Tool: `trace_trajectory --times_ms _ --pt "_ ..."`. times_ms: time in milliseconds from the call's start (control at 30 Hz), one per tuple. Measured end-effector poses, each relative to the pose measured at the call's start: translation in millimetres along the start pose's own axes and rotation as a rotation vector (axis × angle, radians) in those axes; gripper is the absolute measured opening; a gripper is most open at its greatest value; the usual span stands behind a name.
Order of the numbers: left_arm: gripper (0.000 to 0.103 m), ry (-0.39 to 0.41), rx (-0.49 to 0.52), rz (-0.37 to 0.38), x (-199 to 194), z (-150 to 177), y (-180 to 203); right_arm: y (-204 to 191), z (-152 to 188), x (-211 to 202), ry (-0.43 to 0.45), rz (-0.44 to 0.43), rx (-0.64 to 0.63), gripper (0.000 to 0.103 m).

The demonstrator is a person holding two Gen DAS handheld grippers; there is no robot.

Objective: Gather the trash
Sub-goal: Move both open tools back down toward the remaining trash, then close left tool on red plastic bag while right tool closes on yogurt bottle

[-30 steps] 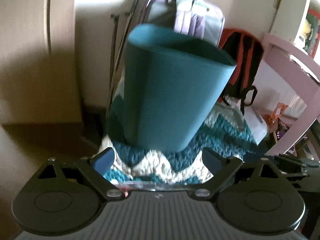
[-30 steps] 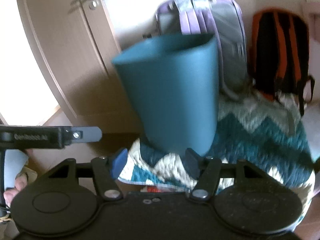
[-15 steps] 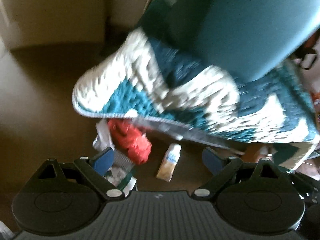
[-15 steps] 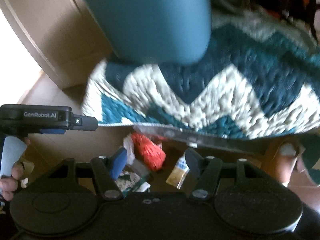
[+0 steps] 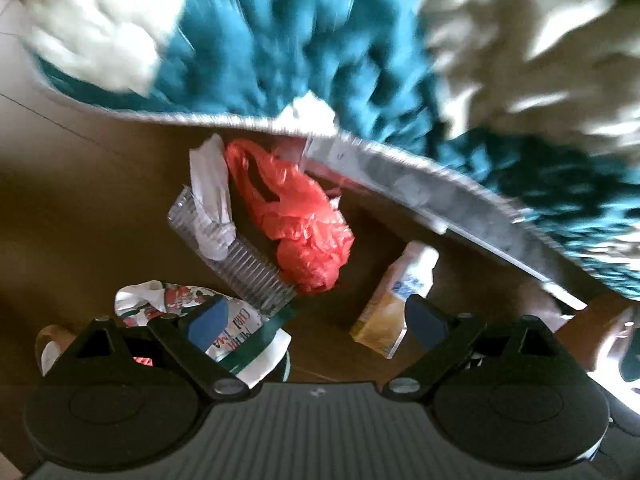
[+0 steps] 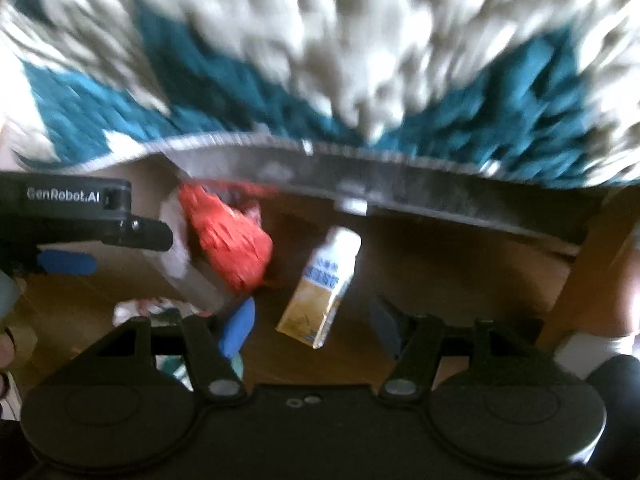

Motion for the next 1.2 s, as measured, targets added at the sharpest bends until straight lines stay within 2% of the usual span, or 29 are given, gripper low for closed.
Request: trace_trajectory --times_ms 300,533,700,900,1000,1133,1167,1200 --pt "0.096 -0.089 0.038 -0.049 81.9 -11.4 -0.1 6.3 1.3 86.7 -0.135 -0.003 -0.004 0.064" --pt "0.096 -0.103 0.098 -0.070 122.2 -14.3 9.6 8.1 -5.9 136.2 -0.187 0.030 -0.019 0.064" --pt "0.095 -0.098 0.113 -0.087 139.6 -15.7 14.1 11.6 -8.4 159.1 -0.215 0.052 -0.011 0.064" --pt "0.094 -0.050 0.148 -0.110 144.0 -20.7 22.8 9.9 -6.8 169.5 -0.210 0.079 0.007 0.061" --pt "0.064 -0.056 0.158 -0.097 146.3 -21.3 26.4 9.4 -5.8 174.2 -0.213 0.100 0.017 0.061" --pt "0.062 -0.061 0.131 -0.097 147.2 -21.9 25.0 8.0 -6.8 174.3 -0.202 0.119 0.010 0.061" --pt "0.061 -0.057 0.129 -0.093 145.9 -22.1 24.3 8.5 -7.1 173.1 -0.198 0.121 0.006 0.057" --pt "0.060 -0.054 0.125 -0.087 145.1 -22.2 23.3 2.8 -6.4 174.4 -0.194 0.125 0.000 0.049"
Point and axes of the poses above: each gripper's, at about its wrist camera, not at the fingertips, and x roughly the way its jaws point, y to its right, z to its underside, the point moved 2 cm from there along x, roughly the way its jaws point, and after that the axes turned 5 degrees about -z, right-handed, at the moved point
